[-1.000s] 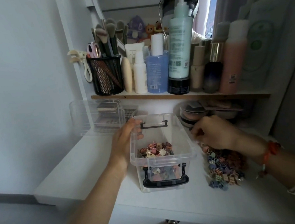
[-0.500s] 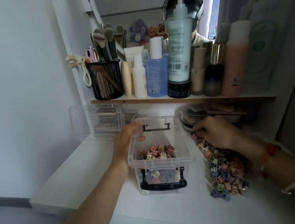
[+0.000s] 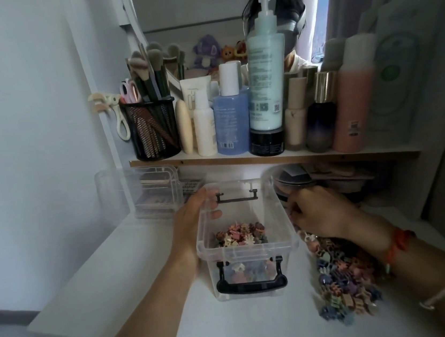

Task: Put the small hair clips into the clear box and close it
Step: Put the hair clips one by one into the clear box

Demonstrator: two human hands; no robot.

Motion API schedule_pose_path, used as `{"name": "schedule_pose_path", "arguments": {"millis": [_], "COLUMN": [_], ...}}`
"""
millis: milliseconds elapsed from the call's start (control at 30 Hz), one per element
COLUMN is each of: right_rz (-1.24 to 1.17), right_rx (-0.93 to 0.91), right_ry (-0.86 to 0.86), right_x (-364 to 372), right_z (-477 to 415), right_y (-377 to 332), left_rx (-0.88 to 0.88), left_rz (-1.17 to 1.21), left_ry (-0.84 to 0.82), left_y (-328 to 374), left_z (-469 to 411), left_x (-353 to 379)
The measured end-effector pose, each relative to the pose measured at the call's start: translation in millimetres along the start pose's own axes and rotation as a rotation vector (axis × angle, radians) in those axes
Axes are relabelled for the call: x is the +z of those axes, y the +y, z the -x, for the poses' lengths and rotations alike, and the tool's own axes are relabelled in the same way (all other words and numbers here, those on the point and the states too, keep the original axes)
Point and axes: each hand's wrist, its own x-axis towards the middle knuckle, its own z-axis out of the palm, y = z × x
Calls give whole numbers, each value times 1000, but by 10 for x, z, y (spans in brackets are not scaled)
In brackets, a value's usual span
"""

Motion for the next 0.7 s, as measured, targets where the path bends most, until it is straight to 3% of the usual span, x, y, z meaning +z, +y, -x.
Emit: {"name": "schedule_pose_path", "arguments": {"millis": [567,701], "right_rz": [-115,-130], "right_rx": [-28,-16], "right_ry": [-146,-83], "right_x": [-114,-179], "right_z": [-9,-12], "right_y": [17,2], "left_rx": [22,34], "left_rz": [-12,-22], "left_ry": [-3,17], "left_y": [-3,-7], "left_z": [-2,12], "left_x": [-16,-3]}}
